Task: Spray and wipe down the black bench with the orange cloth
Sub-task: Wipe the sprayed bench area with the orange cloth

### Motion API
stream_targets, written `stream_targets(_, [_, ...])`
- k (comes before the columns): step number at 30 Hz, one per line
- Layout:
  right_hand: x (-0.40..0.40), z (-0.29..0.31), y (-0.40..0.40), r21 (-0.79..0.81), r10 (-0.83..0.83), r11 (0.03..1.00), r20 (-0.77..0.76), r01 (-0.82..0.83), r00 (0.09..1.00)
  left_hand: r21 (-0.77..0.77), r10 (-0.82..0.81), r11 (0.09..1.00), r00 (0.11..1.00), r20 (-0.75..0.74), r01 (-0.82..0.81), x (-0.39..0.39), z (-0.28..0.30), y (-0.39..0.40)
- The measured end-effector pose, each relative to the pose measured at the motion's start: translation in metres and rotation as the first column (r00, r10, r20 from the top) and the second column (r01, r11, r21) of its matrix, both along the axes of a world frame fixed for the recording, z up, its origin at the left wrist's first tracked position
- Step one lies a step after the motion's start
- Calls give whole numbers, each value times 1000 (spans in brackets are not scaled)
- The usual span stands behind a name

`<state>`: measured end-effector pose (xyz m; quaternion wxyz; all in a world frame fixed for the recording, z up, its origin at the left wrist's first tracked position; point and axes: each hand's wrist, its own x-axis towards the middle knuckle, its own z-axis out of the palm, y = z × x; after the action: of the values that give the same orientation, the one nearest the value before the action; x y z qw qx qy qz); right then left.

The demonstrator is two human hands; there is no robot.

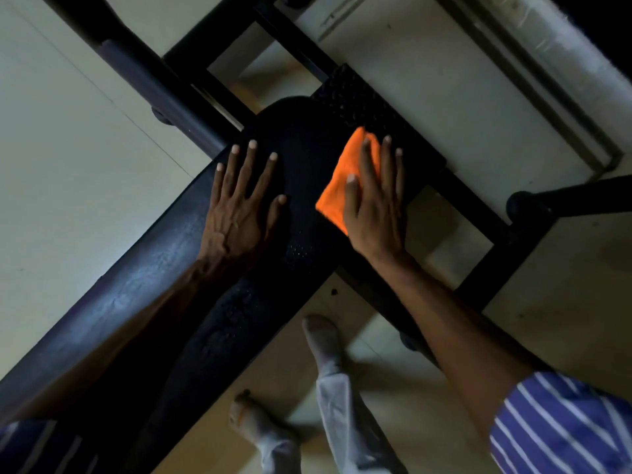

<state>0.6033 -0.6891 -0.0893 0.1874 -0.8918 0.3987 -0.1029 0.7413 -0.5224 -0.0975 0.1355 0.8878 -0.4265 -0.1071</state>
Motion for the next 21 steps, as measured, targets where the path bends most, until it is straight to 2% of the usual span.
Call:
stream_targets(2, [15,-1,2,40,-169,985,10,168,986,-2,-1,1000,1000,15,1,-1,-4,1])
stream_targets(4, [11,-1,25,17,-215,977,46,214,976,6,-3,1000,1000,28,2,-4,-6,2])
stream_targets(6, [-10,-3,57,-20,-127,991,105,130,986,13,6,1000,999,35,-7,-5,-6,1])
stream_targets(8, [-37,-5,85,7,-16,1000,101,16,995,16,9,1000,999,40,-10,-5,-6,2])
stream_targets(12, [-36,-9,53,-14,96,995,42,-96,994,11,-1,1000,1000,23,1,-4,-10,3])
stream_targets(15, [-2,-8,21,-46,-69,997,2,69,998,-7,-15,1000,999,43,15,-3,-13,5])
stream_targets(18, [13,-6,45,-57,-295,954,21,296,955,-6,-14,1000,999,33,14,-3,-11,4])
stream_targets(19, [9,-4,61,-65,-293,953,36,295,955,-2,-14,1000,1000,18,14,-3,-8,4])
stream_targets(21, [-8,-2,93,-39,-176,983,51,178,983,3,-19,1000,1000,-16,20,-1,-1,5])
